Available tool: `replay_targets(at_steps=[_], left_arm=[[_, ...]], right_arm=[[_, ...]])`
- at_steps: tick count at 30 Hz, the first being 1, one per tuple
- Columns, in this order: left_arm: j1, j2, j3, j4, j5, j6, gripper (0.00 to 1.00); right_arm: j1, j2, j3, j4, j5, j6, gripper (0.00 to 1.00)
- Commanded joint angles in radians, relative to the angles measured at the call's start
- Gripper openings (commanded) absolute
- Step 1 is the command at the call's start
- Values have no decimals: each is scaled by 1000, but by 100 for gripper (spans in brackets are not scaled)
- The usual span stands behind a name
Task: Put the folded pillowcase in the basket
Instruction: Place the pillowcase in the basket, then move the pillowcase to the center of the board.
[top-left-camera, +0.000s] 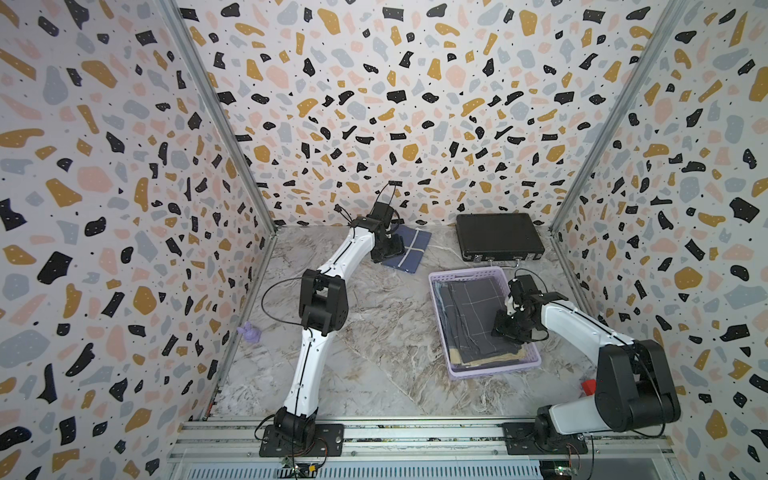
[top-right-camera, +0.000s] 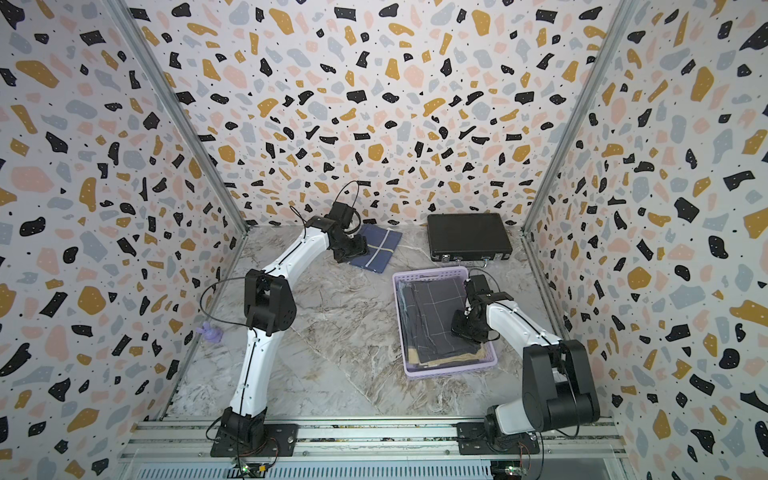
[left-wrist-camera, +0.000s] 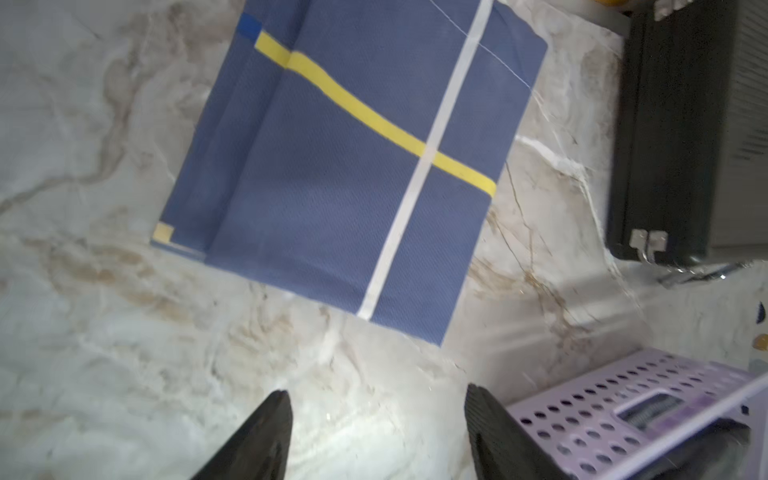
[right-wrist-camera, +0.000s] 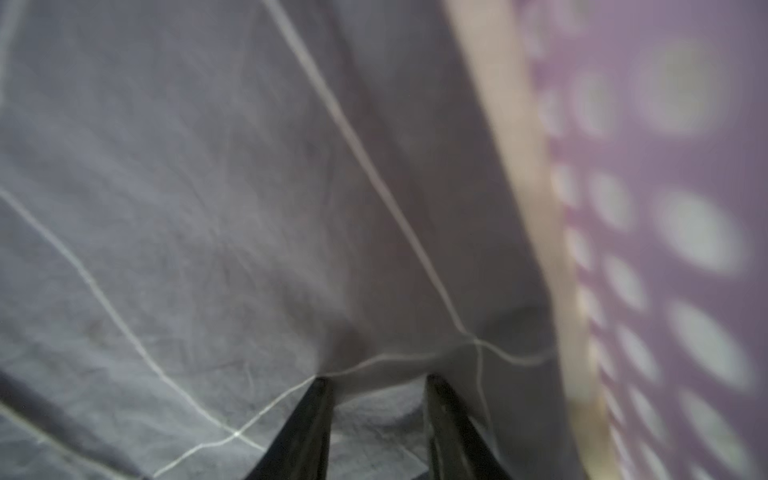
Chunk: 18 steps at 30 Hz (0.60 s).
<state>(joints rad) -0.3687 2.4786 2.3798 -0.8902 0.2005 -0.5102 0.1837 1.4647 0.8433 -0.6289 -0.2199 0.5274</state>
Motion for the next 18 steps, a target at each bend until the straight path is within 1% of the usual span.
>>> replay_targets(at_steps=[1, 3, 5, 7, 8, 10, 12, 13, 15, 18], left_arm=[[-12, 79, 184, -47, 36, 42, 68], [4, 145, 277, -38, 53, 27, 62], [20, 184, 306, 8, 72, 15, 56], [31, 192, 268, 92, 68, -5, 49], [38, 193, 241, 134, 56, -25, 48], [47, 220, 230, 171, 58, -74, 49], [53, 265, 235, 168, 83, -120, 54], [54, 285, 234, 165, 99, -138, 55], [58, 316, 215, 155, 151, -174, 55], [58, 319, 150, 140, 179, -190, 55]], right_arm=[[7, 21, -3, 49, -136, -1, 43], [8, -19, -5, 43, -137, -3, 43], [11, -72, -2, 24, -137, -2, 43], [22, -126, -2, 12, -138, -3, 44], [29, -148, 3, -1, -139, -3, 44], [33, -174, 17, -27, -137, -4, 44], [34, -194, 40, -55, -138, -3, 44], [36, -203, 49, -63, -138, -3, 44], [40, -227, 62, -74, -131, 1, 44], [43, -264, 67, -80, -129, 13, 44]])
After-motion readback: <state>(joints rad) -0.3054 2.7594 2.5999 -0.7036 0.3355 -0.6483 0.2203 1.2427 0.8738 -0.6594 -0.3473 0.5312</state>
